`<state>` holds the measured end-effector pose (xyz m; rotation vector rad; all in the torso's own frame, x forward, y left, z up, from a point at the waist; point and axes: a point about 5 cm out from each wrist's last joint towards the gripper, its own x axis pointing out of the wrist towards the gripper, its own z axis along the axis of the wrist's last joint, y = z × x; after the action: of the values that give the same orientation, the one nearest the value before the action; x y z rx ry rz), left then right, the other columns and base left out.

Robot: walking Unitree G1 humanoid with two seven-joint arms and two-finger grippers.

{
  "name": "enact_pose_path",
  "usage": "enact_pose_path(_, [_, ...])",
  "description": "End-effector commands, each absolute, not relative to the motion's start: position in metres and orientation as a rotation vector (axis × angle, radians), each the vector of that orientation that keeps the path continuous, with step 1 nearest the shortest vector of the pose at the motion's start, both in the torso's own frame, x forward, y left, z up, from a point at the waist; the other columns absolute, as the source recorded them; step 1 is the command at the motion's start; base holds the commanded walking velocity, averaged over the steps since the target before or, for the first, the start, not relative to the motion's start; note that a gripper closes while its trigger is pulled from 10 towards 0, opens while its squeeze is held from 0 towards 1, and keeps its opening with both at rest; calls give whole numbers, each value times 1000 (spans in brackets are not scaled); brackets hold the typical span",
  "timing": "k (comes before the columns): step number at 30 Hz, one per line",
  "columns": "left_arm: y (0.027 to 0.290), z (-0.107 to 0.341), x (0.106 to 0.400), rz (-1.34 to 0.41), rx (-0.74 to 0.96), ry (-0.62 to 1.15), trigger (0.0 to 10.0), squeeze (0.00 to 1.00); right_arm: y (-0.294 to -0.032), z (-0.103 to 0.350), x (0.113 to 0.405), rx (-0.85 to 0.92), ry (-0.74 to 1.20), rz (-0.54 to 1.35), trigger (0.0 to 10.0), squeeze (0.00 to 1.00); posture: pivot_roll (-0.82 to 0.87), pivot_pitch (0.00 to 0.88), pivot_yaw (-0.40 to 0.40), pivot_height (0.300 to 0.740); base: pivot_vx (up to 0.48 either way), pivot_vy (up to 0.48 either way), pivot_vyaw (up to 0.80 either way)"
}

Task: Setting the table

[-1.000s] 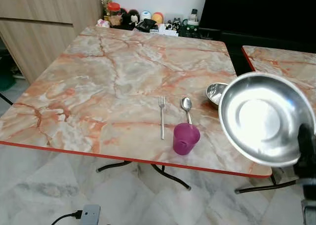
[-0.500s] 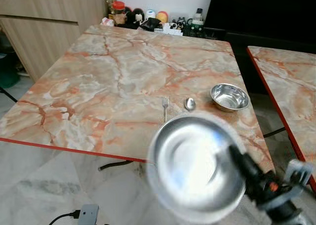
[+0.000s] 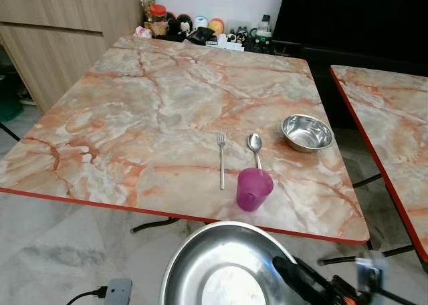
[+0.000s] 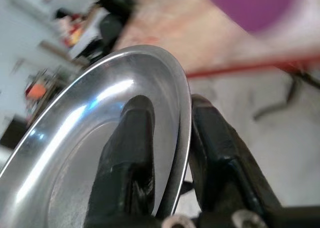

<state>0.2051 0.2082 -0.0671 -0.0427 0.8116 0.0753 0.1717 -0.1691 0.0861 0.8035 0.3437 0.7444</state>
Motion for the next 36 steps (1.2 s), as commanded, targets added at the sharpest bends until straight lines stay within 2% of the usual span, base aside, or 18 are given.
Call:
enact_pose_path(1, [209,-70,200,81,-50,826,10000,0,-174,69,172,826,403,659,10000,0,-48,118,-81,740,0,0,0])
enact_pose_path(4, [210,-70,199,74,-43,831,10000,0,-174,39,184,948,512,511,10000,0,-44,123,-78,740,0,0,0])
enact_pose_path(8, [210,-71,197,77,-46,836,10000,0,-166,26,193,1038,558,485,10000,0,-30,124,-78,740,0,0,0])
enact_pose_path(13, [211,-72,195,82,-49,837,10000,0,-159,1,199,995,714,432,10000,0,-28,128,-79,740,0,0,0])
enact_pose_path(14, [212,-72,195,84,-50,837,10000,0,-160,-14,202,988,792,344,10000,0,-28,128,-79,740,0,0,0])
enact_pose_path(15, [212,-72,195,84,-50,837,10000,0,-160,-14,202,988,792,344,10000,0,-28,128,-79,740,0,0,0])
enact_pose_path(17, [212,-72,195,82,-50,837,10000,0,-167,-40,200,915,886,167,10000,0,-28,133,-76,740,0,0,0])
enact_pose_path(19, [212,-72,194,82,-50,838,10000,0,-168,-46,198,929,920,115,10000,0,-30,135,-74,740,0,0,0])
enact_pose_path(20, [211,-72,194,80,-50,838,10000,0,-170,-53,196,877,940,73,10000,0,-28,134,-71,740,0,0,0])
enact_pose_path(21, [211,-72,194,78,-52,838,10000,0,-178,-64,192,809,967,-60,10000,0,-28,136,-68,740,0,0,0])
enact_pose_path(25, [210,-72,194,74,-52,838,10000,0,-183,-71,189,776,945,-110,10000,0,-26,138,-63,740,0,0,0])
enact_pose_path(26, [210,-72,195,73,-53,838,10000,0,-193,-74,187,688,934,-193,10000,0,-27,137,-62,740,0,0,0])
enact_pose_path(27, [210,-72,195,73,-53,838,10000,0,-193,-74,187,688,934,-193,10000,0,-27,137,-62,740,0,0,0])
enact_pose_path(28, [210,-72,195,72,-54,837,10000,0,-210,-78,181,643,905,-362,10000,0,-25,136,-58,740,0,0,0])
enact_pose_path(34, [211,-73,194,68,-55,841,10000,0,-251,-77,166,782,716,-747,10000,0,-25,137,-50,740,0,0,0])
enact_pose_path(36, [211,-73,193,65,-53,846,10000,0,-254,-79,162,771,720,-769,10000,0,-25,137,-50,740,0,0,0])
